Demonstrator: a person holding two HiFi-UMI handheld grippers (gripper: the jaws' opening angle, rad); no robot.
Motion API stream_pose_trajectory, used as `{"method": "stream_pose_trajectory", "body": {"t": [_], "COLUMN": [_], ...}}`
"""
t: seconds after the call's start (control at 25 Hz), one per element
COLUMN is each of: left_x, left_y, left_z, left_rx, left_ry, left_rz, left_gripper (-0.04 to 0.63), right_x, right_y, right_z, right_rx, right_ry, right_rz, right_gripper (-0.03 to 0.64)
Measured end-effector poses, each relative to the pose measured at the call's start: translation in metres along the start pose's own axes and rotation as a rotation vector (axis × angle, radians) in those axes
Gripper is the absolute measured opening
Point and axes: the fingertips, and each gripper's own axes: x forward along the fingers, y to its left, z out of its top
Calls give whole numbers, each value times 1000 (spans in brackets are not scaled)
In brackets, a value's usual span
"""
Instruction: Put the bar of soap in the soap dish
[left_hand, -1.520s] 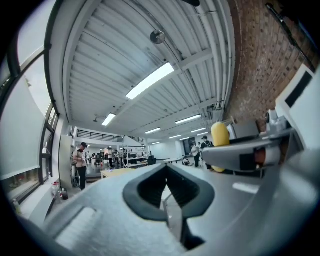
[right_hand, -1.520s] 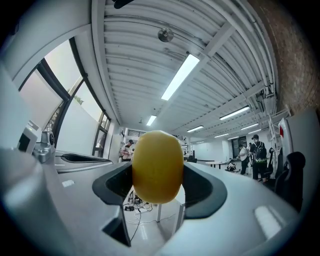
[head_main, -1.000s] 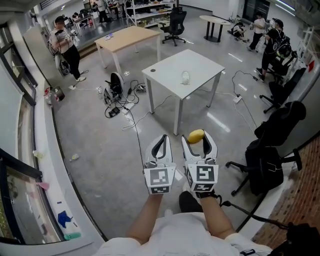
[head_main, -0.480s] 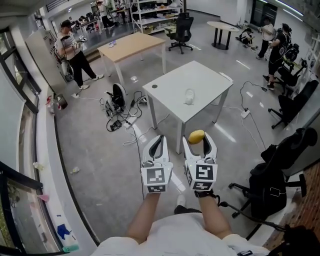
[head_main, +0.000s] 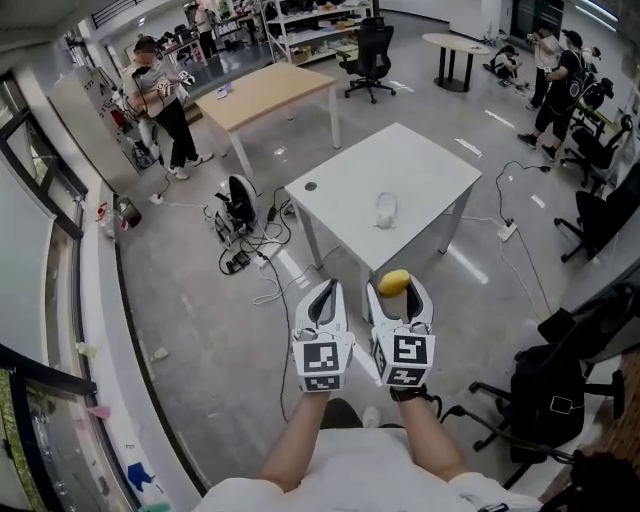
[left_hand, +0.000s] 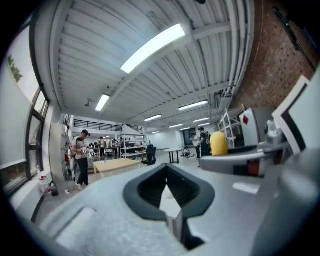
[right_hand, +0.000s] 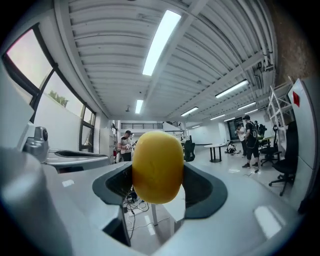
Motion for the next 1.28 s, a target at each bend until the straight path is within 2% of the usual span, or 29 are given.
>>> {"method": "stream_pose_trajectory", "body": {"t": [0.2,0.4,0.52,0.64,0.8,1.0,1.28], "left_x": [53,141,198,240,278,322,381], "left_y": [3,32,54,78,99,99,73], "left_z": [-14,-30,-24,-9,-5,-29,-59], "left_rx": [4,-16,-20,-19,-40,-135,-110], "left_ry": [16,21,20,-16,-39,6,63], "left_rz": [-47,-86,-138,-161,-196,-279,-327], "left_gripper": [0,0,0,0,0,1,1], "right_x": [46,122,178,222,260,288,325], "right_y": [-6,-38,-51,-54,-61,-77,-124], "right_z": [-7,-16,-2,17,7,-27,-53], "right_rx": [2,-16,19,-4,-29,-8,16], "right_ry": [16,25,18,-13,38,120,168], "right_rz": [1,-59,-80,-98,-139,-192,-236], "right_gripper": [300,301,301,301,301,301,301]}}
